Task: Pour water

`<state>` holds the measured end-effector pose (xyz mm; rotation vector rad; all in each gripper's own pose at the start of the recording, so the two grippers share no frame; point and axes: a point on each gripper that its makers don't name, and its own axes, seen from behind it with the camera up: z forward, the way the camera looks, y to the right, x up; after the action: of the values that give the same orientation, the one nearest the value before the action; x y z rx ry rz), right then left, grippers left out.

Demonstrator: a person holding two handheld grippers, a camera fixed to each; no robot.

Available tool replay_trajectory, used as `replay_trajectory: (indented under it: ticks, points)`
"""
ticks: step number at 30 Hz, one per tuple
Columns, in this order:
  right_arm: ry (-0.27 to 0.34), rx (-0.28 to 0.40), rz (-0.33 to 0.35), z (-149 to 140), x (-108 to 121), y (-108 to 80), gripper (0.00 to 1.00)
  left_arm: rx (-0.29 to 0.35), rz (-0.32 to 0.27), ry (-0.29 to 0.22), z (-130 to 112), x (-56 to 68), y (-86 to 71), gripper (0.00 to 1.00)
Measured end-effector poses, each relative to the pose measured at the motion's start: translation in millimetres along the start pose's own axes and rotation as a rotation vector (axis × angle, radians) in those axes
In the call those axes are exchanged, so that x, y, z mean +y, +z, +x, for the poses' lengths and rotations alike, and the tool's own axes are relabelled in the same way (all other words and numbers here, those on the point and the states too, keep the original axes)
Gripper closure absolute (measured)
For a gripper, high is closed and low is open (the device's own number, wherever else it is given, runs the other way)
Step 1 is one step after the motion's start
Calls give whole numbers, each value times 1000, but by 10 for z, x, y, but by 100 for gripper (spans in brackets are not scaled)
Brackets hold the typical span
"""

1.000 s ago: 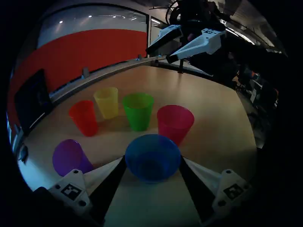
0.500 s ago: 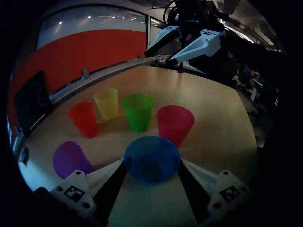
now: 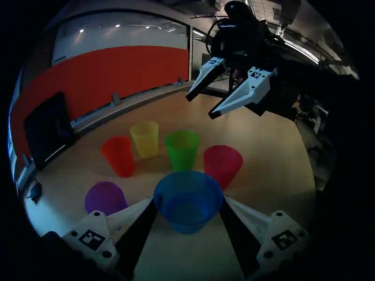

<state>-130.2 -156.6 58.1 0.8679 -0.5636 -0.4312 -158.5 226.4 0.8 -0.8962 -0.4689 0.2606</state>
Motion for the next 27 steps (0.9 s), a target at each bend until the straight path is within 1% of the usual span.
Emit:
replay_trajectory:
  ticks: [5,11,20,27]
  points:
    - [-1,-25,7,-64,6,79,0,14,18,3,57,-54,-115,13]
    - [-2,-58,18,-142,8,173,0,31,30,6,112,-76,-225,13]
    - [-8,-112,35,-269,11,324,0,59,41,-1,178,-86,-332,13]
    - [-9,-146,49,-339,1,391,0,70,45,-3,200,-107,-381,13]
